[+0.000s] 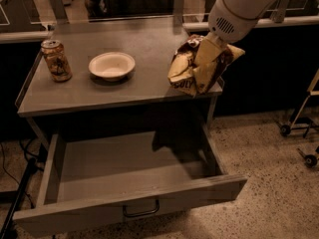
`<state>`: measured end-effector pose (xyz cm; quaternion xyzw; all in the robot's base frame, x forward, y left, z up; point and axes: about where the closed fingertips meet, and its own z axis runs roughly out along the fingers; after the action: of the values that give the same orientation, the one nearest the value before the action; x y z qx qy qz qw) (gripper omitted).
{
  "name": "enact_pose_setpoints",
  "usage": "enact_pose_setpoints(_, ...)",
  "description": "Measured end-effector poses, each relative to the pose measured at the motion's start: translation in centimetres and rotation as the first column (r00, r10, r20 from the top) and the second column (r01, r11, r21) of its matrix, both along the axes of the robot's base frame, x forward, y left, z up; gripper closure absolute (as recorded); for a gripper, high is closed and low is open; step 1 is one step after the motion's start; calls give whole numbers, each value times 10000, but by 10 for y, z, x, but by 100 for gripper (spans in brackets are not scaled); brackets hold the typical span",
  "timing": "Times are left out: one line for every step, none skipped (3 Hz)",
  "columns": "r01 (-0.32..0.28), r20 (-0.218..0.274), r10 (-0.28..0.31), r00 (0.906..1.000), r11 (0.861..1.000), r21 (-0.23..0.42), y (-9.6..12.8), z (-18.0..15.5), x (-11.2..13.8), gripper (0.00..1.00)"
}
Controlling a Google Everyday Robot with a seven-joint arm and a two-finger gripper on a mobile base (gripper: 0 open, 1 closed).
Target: Pick brown chip bag from top drawer and place on counter
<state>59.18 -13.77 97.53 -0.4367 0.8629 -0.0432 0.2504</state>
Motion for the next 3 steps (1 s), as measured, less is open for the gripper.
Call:
enact_pose_setpoints(4, 31, -4, 10000, 10000, 24, 0, 1, 1, 100)
enact_pose_setpoints(-95, -87, 97, 9999, 9997, 236, 2, -6, 12, 100)
enact_pose_setpoints(-294, 2, 294, 9996, 9990, 348, 10, -10, 35, 100)
